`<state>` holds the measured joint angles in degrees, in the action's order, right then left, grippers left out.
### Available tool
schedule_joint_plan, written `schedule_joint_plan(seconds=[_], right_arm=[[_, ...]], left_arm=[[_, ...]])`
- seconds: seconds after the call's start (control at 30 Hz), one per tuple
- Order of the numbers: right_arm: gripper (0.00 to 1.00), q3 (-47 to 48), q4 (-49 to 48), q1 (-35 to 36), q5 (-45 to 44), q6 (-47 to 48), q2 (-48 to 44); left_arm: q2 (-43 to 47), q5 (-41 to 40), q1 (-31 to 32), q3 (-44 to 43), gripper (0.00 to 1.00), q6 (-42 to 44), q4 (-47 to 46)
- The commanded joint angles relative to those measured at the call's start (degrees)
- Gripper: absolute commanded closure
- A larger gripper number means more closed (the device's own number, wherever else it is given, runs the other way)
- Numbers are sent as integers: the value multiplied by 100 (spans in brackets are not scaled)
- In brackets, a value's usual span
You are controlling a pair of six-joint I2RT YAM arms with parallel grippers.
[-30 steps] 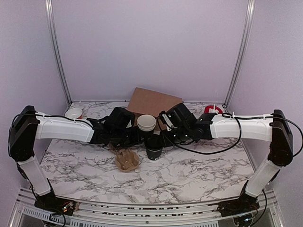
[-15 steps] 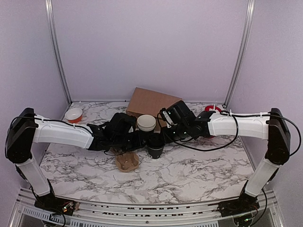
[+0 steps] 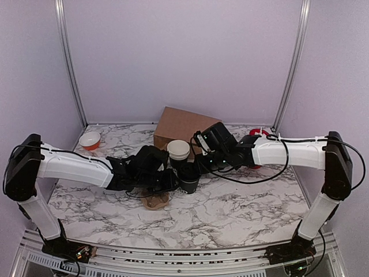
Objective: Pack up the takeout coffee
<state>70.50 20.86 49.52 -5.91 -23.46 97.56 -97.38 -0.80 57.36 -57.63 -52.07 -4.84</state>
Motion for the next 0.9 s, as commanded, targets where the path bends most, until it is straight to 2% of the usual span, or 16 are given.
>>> schedule_joint_plan(seconds=[0.0, 0.23, 0.47, 0.87], right_arm=[[73, 104, 208, 29, 55, 118, -24], [71, 120, 216, 38, 51, 170, -140], [63, 218, 295, 93, -1, 219, -141], [63, 199, 313, 145, -23, 184, -137]], left_arm=[[321, -205, -28, -19, 75, 48, 282], [561, -336, -267, 19, 73, 119, 406], [343, -195, -501, -155, 73, 277, 444], [9, 41, -524, -409, 73, 313, 339]])
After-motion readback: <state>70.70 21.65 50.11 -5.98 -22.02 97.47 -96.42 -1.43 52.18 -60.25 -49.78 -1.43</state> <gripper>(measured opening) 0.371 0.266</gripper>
